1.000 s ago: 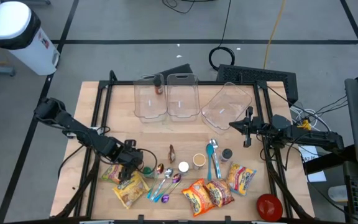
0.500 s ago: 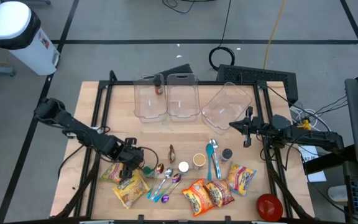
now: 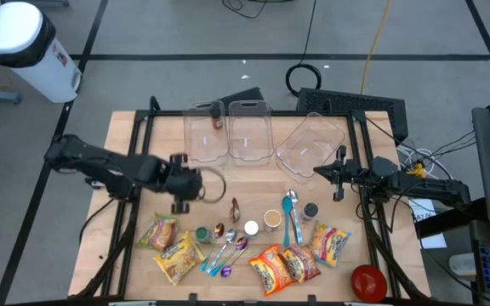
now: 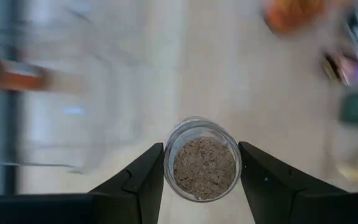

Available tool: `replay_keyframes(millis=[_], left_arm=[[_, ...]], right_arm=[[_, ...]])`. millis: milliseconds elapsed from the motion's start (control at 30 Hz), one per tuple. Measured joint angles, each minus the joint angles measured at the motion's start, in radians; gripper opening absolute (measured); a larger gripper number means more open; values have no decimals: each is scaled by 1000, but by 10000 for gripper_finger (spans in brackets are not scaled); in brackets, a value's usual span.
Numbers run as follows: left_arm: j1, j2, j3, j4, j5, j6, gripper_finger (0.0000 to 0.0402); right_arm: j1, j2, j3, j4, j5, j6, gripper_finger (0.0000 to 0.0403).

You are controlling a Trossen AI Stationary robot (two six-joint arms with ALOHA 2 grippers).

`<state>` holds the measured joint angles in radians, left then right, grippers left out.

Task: Pick & Place Food Item
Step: Put the brown seasoning bottle into the left transparent bin

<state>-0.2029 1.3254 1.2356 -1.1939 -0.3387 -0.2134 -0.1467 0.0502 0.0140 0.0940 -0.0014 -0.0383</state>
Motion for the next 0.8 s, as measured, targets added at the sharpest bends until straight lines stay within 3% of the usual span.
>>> replay_keyframes(millis=[167,333,567,800], left_arm=[[138,-51,117,42,-52,179,192],[341,-120,113,145,-22,338,182],[689,-135,110,262,122,388,182],[914,-17,108,305,279,419,184]], right_arm=[[0,0,0,0,0,0,0],[0,0,0,0,0,0,0],[0,0,0,0,0,0,0],[0,0,0,0,0,0,0]])
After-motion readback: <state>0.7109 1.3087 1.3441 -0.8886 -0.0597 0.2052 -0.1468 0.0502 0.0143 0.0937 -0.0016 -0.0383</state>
